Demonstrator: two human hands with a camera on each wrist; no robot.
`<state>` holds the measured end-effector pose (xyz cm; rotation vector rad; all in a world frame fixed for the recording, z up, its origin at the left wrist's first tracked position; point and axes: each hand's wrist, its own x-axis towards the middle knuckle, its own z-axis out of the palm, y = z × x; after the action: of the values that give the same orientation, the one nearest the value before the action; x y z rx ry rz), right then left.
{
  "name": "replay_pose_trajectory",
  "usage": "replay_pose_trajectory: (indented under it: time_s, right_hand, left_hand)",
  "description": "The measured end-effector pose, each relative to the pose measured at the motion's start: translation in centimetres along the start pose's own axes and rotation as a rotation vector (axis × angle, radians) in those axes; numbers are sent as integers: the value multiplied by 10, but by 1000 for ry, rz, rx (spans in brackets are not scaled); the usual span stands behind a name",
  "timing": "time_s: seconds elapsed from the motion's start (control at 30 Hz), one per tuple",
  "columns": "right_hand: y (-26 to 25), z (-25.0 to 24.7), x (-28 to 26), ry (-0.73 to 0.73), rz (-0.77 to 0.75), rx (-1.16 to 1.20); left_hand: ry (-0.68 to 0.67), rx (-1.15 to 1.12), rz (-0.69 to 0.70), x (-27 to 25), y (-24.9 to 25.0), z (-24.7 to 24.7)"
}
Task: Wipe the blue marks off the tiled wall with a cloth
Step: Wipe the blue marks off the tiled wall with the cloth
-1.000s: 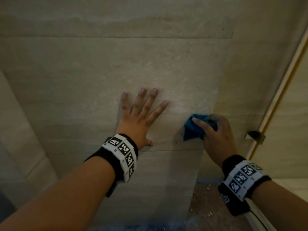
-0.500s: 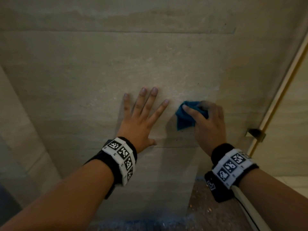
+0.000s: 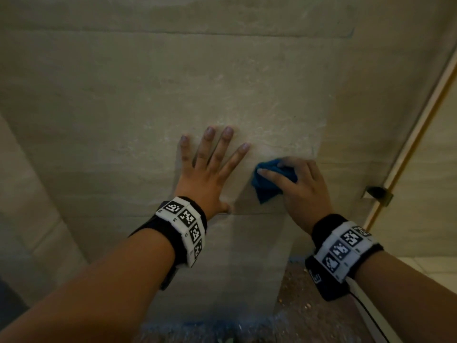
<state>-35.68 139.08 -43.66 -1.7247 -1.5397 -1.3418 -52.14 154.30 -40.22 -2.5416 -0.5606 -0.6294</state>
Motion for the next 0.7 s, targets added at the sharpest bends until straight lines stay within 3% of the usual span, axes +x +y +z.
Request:
replay_pose_trajectory:
  time_s: [0.17,0.33,0.5,0.7]
  right_hand:
    - [-13,5,12,10,-86,12]
    - [-6,14,-17,-122,-241,22]
    - [14,11,-49,-206,-303,-26]
    - [28,-9,-27,-104,-139,-68]
  left_hand:
    - [11,-11,-1,-1,-1,1]
    - [-4,-3,-1,-1,0,-1]
    - [-8,-1,2,-1,-1,0]
    - [2,-4,5,0,-2,2]
